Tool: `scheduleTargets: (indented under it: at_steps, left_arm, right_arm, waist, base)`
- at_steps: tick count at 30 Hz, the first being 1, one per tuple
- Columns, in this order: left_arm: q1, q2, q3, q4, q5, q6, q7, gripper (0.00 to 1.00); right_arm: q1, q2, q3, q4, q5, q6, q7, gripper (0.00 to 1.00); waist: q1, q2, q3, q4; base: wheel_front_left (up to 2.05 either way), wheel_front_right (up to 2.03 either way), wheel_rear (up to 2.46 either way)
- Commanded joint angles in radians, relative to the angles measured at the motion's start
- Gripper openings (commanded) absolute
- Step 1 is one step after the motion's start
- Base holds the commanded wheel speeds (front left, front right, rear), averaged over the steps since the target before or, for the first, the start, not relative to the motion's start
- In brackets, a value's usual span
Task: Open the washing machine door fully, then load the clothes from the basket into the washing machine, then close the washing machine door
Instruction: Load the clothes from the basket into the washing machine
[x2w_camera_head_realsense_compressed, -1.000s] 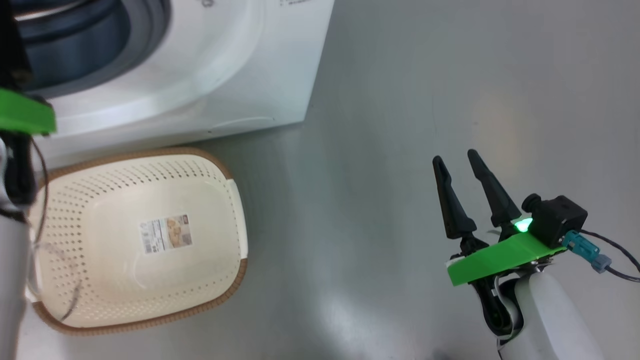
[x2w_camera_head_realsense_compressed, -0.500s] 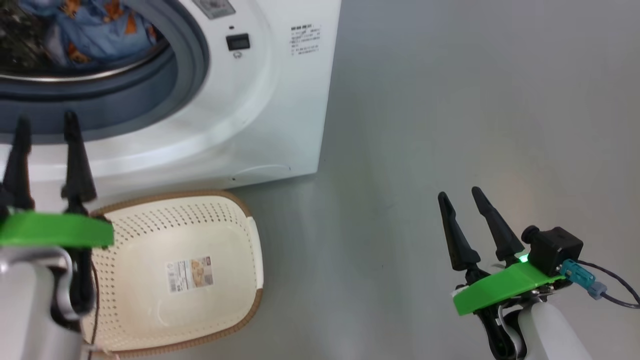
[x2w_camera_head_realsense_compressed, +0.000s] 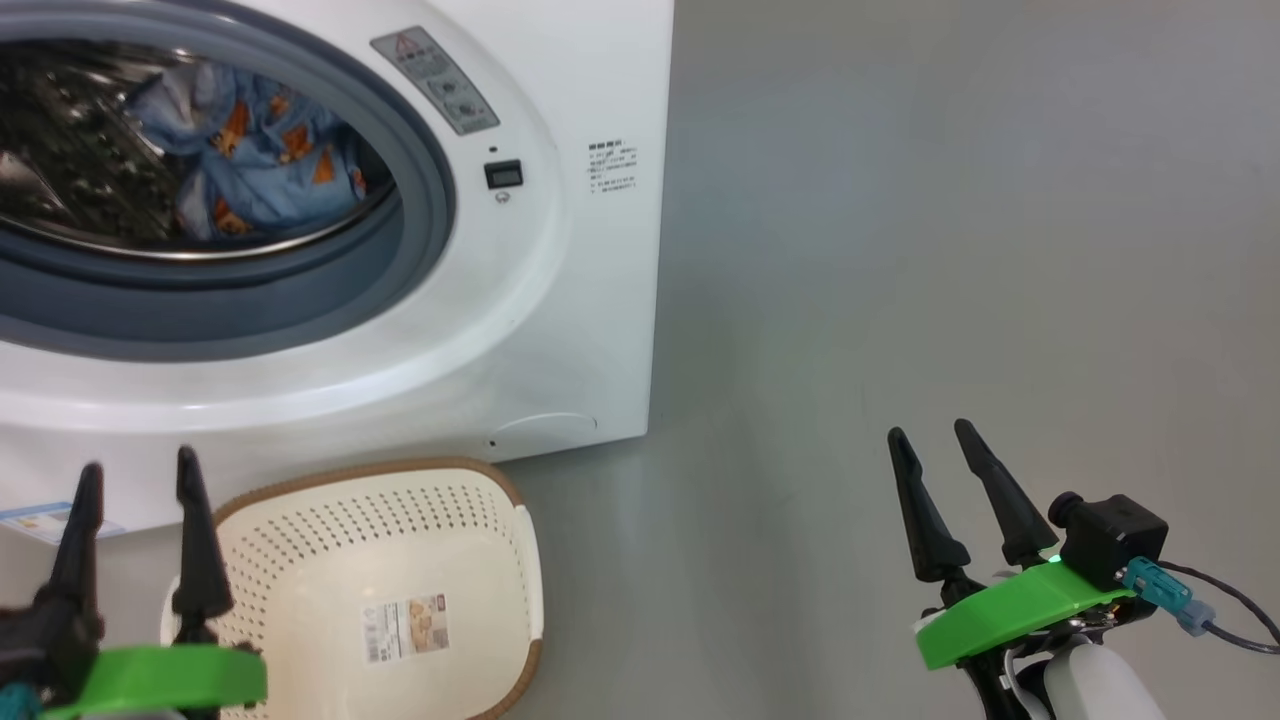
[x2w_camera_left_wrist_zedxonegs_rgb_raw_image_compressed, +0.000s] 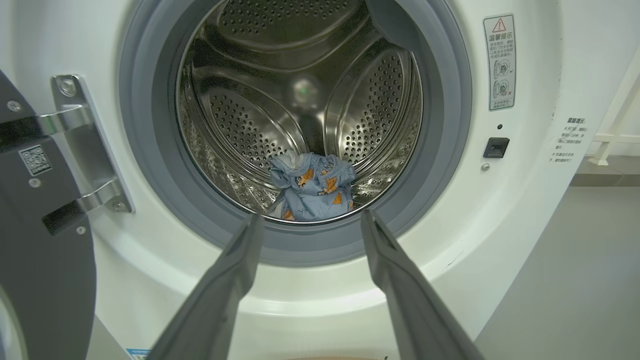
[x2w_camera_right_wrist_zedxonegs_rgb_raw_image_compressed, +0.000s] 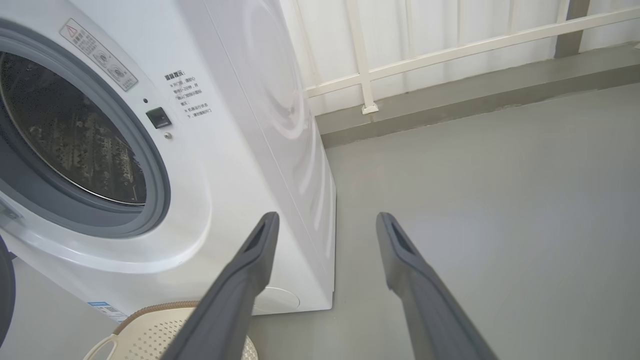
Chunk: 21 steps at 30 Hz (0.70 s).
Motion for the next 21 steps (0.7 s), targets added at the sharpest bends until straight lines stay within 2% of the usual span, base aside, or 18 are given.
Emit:
scheduleTargets:
  at_steps: [1, 4, 13, 21]
  left_arm:
    - [0.012, 0.007, 0.055, -0.042, 0.025, 0.012, -0.009, 1.0]
    - [0.075, -0.035, 0.082, -0.065, 0.049, 0.009, -0.009, 1.0]
    - [0.192, -0.124, 0.134, -0.085, 0.128, -0.045, -0.009, 1.0]
    - [0.25, -0.169, 0.142, -0.075, 0.166, -0.076, -0.009, 1.0]
  right_arm:
    - [0.013, 0.003, 0.022, -0.019, -0.017, 0.002, -0.005, 1.0]
    - [0.019, 0.003, 0.026, -0.018, -0.024, 0.002, -0.005, 1.0]
    - [0.039, 0.003, 0.036, -0.008, -0.041, 0.002, -0.005, 1.0]
    - [0.06, 0.003, 0.034, -0.013, -0.065, 0.002, -0.005, 1.0]
  waist:
    - [0.0, 0.0, -0.032, -0.001]
    - [0.0, 0.0, -0.049, -0.004]
    - [0.0, 0.0, -0.098, -0.009]
    - [0.0, 0.0, -0.137, -0.005]
  base:
    - [0.0, 0.0, 0.0]
    - [0.0, 0.0, 0.0]
    - [0.0, 0.0, 0.0]
    - [0.0, 0.0, 0.0]
